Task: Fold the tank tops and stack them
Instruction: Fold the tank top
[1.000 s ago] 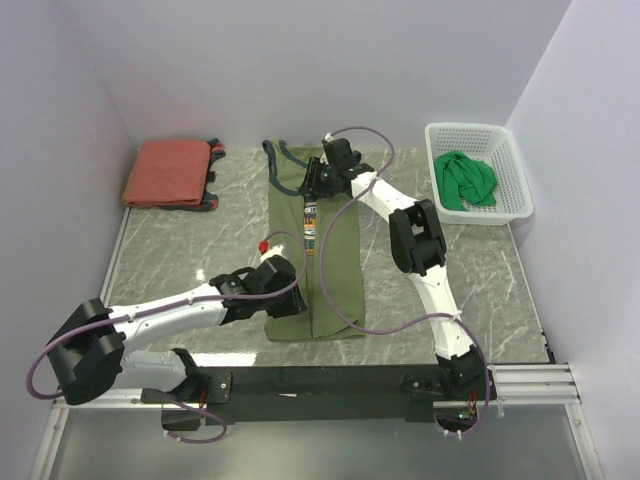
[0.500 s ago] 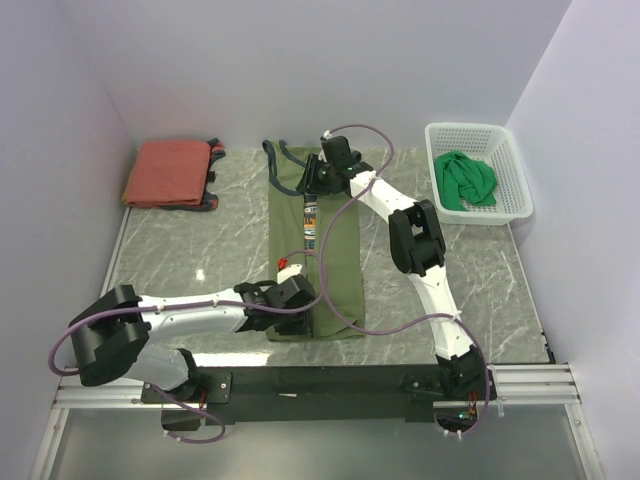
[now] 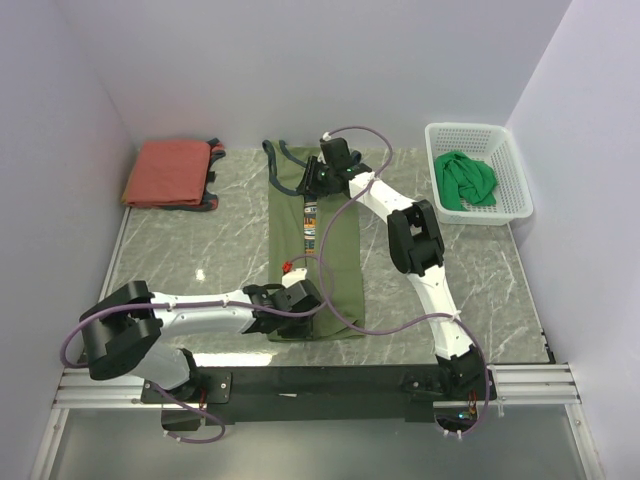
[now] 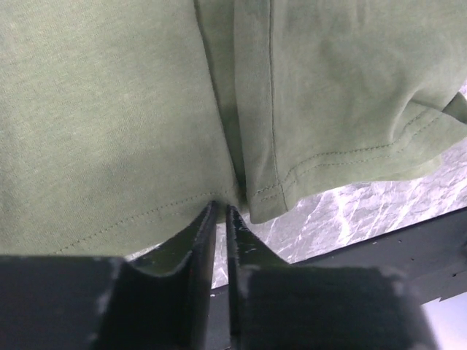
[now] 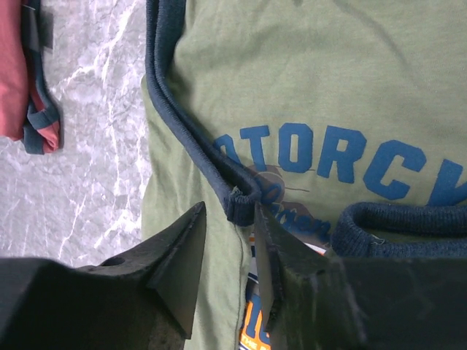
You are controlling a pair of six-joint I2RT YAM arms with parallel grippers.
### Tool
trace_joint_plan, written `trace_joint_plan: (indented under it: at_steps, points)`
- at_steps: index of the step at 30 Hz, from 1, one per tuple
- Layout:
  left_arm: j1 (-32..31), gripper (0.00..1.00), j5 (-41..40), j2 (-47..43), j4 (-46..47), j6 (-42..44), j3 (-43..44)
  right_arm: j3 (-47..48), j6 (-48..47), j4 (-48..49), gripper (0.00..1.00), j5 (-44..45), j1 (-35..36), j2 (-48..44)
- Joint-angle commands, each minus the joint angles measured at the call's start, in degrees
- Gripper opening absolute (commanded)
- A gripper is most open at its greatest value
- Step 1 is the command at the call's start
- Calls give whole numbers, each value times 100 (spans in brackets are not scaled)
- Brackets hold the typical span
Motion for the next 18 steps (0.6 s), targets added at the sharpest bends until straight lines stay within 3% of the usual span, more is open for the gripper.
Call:
trace_joint_plan:
  at_steps: [1,7,9,13,18]
  points:
    - [-66,10,-177,3,-76,-58,241,113,38,221,39,-45,59,45]
    - [-83,1,-282,-50,-173,-75,276,43,55,264,35,-54,60,36]
    - [-83,2,-274,-67,-182,-58,284,16,64,282,35,-71,68,18]
    - [-127,32,-327,-129,-165,-49,293,-1,55,291,36,-71,77,-8]
    - [-171,36,-432,73,-243,13,443,-19,73,309,36,-71,86,-8]
